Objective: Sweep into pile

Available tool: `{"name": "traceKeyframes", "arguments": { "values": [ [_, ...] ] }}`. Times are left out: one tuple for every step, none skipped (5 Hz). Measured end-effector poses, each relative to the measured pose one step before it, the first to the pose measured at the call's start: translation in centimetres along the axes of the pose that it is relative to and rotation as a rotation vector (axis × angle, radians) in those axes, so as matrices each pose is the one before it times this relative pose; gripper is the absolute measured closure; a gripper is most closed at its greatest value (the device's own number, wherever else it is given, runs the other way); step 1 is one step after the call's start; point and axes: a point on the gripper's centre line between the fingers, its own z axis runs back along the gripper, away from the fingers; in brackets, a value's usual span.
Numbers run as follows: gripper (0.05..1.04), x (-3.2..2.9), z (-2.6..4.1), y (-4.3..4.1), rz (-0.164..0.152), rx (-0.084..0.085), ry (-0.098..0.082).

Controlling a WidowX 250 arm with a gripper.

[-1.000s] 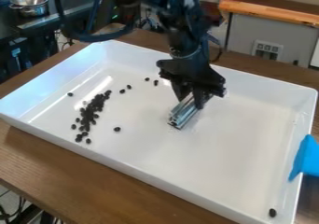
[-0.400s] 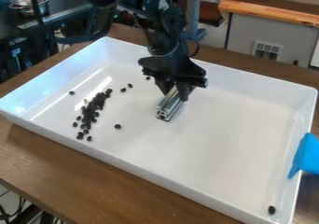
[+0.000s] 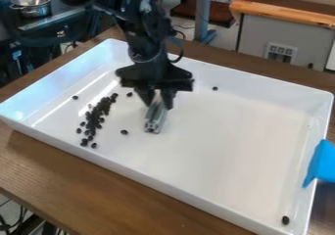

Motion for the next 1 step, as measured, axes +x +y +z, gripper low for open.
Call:
{"name": "traceKeyframes", "arguments": {
  "values": [
    [0.718,-0.237,0.791,1.307,0.1289,0.0044,0.0161]
  ]
}}
